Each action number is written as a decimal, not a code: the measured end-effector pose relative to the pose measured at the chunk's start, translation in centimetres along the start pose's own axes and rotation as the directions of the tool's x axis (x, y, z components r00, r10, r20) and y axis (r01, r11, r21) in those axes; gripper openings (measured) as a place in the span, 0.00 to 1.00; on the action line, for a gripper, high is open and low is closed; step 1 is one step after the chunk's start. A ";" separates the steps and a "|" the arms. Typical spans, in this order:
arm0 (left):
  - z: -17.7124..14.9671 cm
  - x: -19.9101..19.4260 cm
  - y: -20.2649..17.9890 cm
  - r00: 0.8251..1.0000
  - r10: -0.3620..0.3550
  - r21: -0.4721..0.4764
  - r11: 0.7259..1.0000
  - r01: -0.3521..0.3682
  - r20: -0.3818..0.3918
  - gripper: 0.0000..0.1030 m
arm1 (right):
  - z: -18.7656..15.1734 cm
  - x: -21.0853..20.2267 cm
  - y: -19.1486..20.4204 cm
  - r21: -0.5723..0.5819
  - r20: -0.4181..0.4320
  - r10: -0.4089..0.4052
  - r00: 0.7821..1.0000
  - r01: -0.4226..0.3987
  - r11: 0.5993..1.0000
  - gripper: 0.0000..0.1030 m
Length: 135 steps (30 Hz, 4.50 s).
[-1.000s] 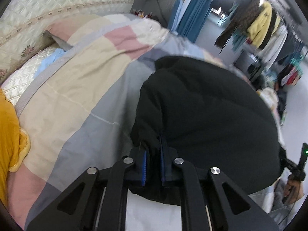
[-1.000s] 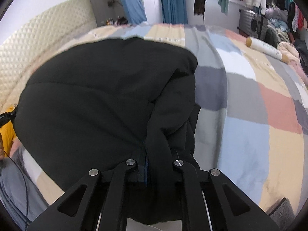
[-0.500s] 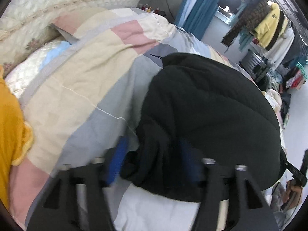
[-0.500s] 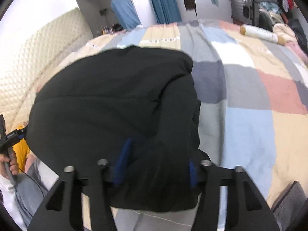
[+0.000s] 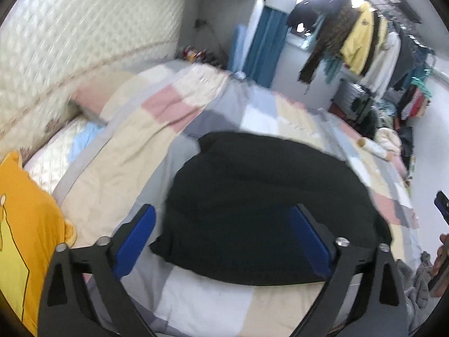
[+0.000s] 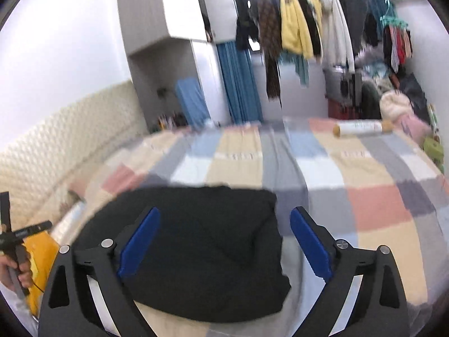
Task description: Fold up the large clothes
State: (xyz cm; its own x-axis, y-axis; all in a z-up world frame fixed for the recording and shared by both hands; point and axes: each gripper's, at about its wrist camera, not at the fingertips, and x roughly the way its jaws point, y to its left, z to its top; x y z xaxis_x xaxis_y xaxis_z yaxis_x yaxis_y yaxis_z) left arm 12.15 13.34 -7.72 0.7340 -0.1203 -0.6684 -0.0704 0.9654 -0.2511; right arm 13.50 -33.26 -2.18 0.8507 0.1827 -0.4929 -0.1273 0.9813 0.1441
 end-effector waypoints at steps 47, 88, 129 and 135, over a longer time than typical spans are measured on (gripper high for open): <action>-10.5 -12.0 -10.9 0.977 -0.096 0.193 0.979 0.059 0.192 1.00 | -11.3 -9.6 9.4 -0.079 0.017 0.046 0.999 -0.044 0.996 1.00; -11.4 -9.9 -10.5 0.996 -0.014 0.190 0.982 -0.003 0.088 1.00 | -12.0 -10.1 10.0 -0.050 0.036 -0.008 0.999 0.009 0.999 1.00; -11.5 -10.0 -11.1 0.997 -0.018 0.198 0.980 0.004 0.069 1.00 | -12.4 -9.8 9.1 -0.026 0.027 -0.011 1.000 0.012 1.000 1.00; -11.5 -10.0 -11.1 0.997 -0.022 0.197 0.980 0.009 0.068 1.00 | -12.6 -9.8 9.0 -0.020 0.024 -0.019 1.000 0.020 1.000 1.00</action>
State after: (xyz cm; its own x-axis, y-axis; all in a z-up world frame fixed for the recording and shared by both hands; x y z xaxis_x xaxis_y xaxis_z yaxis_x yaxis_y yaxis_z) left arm -2.16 1.17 -6.28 0.7795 -0.1259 -0.6137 0.0705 0.9910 -0.1137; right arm -2.48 -25.43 -6.88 0.8648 0.1624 -0.4752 -0.1206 0.9857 0.1174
